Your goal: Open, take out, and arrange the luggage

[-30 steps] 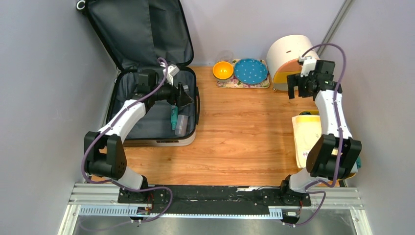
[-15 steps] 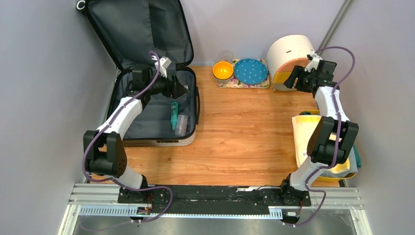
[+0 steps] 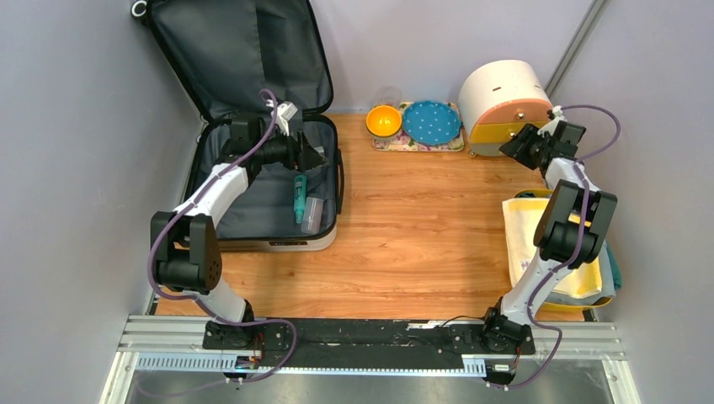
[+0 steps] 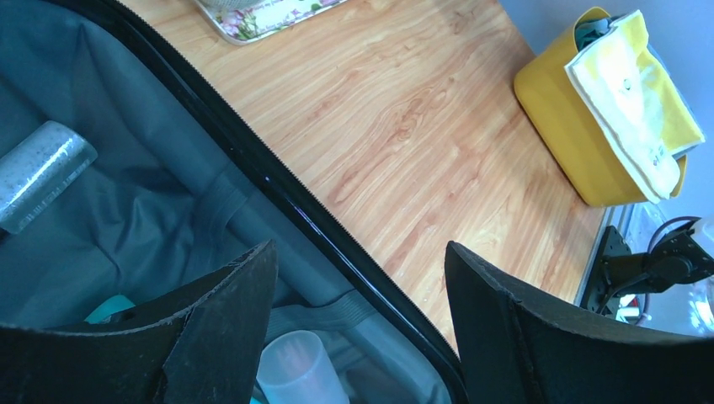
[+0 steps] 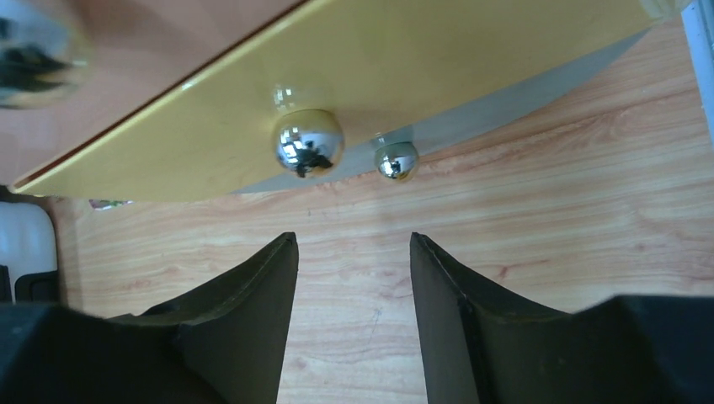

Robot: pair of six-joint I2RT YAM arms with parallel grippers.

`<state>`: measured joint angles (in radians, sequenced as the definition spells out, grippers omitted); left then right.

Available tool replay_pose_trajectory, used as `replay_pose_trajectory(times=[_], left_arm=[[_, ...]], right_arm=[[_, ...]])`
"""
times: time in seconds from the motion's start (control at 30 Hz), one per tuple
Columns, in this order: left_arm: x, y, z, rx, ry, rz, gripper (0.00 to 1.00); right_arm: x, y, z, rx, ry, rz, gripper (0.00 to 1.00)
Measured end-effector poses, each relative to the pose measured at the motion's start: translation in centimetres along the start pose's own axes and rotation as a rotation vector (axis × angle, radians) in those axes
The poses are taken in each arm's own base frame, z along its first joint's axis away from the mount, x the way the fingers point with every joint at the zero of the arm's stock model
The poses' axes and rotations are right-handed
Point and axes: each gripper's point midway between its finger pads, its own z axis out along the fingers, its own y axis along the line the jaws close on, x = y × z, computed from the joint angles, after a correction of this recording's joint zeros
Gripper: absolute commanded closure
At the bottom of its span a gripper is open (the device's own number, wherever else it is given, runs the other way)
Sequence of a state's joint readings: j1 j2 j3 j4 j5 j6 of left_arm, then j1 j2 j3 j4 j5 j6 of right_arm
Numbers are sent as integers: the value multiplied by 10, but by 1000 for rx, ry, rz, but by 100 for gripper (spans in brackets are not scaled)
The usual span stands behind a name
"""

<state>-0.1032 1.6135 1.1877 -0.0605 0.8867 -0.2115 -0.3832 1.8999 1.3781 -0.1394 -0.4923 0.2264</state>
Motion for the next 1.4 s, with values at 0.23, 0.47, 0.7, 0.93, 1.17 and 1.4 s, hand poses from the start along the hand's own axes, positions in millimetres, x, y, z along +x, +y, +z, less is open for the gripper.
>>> replay_pose_trajectory(times=[0.23,0.47,0.7,0.93,1.17,1.4], left_arm=[[3,6,3,1,17,-10,21],[2,10,7,-1,30,-18,21],[-2,17,12,-3,38,-21,21],[-1,19,14,-3,43,-20,21],[0,20,14,-4,48,-23,22],[-1,20,14,-4,48,-22,22]], right_arm=[[9,-12,21,-10,-33,38,51],[17,-22,39,-11,-36,83,55],[15,-26,47,-1,-37,130,58],[10,-27,53,-9,-55,156,59],[14,-27,60,-27,-41,180,73],[15,-25,59,-41,-37,176,94]])
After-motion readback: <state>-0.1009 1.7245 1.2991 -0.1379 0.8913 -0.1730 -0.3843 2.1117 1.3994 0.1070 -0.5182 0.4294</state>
